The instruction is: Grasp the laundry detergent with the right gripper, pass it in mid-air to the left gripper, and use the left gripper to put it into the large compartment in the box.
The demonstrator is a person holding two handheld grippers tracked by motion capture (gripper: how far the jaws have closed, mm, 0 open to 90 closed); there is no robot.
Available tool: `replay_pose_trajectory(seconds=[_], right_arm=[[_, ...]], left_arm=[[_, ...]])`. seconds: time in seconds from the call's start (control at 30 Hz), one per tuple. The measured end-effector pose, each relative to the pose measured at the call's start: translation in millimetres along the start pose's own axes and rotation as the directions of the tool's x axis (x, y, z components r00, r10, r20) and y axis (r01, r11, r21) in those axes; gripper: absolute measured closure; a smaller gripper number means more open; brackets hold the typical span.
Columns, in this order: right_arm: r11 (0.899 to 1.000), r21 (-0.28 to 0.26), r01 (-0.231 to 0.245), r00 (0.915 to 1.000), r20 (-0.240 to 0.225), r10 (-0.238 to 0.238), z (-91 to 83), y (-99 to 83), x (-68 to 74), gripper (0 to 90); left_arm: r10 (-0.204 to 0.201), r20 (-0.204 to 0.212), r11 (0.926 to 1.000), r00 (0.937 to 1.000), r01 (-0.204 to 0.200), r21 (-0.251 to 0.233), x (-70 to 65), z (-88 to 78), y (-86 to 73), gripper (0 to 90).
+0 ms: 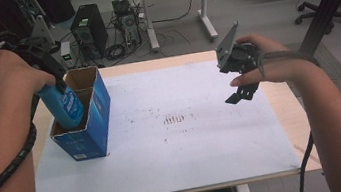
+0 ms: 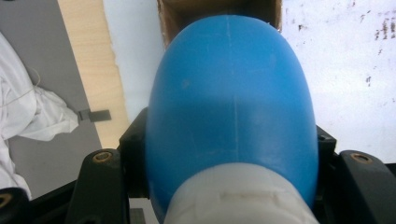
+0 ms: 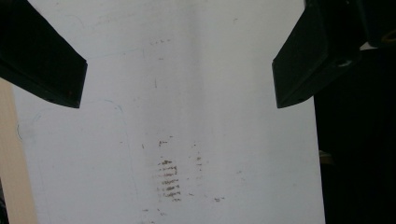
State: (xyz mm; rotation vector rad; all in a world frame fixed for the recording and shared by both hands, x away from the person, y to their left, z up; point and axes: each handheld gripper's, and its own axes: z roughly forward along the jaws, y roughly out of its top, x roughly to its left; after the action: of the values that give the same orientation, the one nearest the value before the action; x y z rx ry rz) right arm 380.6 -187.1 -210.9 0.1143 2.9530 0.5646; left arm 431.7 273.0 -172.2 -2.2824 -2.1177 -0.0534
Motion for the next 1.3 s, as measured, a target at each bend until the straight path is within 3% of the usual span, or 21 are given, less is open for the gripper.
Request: replay_pose_trajectory(seconds=[0.83, 1.3], right_arm=[[1.0, -0.006, 0.003, 0.9999, -0.011, -0.004, 6.9, 2.5, 0.1, 3.1], [1.0, -0.013, 0.003, 0.9999, -0.016, -0.003, 10.8, 0.8, 0.6, 3.1]], left_arm=[[-0.011, 0.009, 0.9999, 0.9999, 0.011, 0.011, -4.5, 63.4, -0.2, 38.7], [0.005, 0.001, 0.9996, 1.0, -0.005, 0.027, -9.8, 91.7, 1.5, 38.6]])
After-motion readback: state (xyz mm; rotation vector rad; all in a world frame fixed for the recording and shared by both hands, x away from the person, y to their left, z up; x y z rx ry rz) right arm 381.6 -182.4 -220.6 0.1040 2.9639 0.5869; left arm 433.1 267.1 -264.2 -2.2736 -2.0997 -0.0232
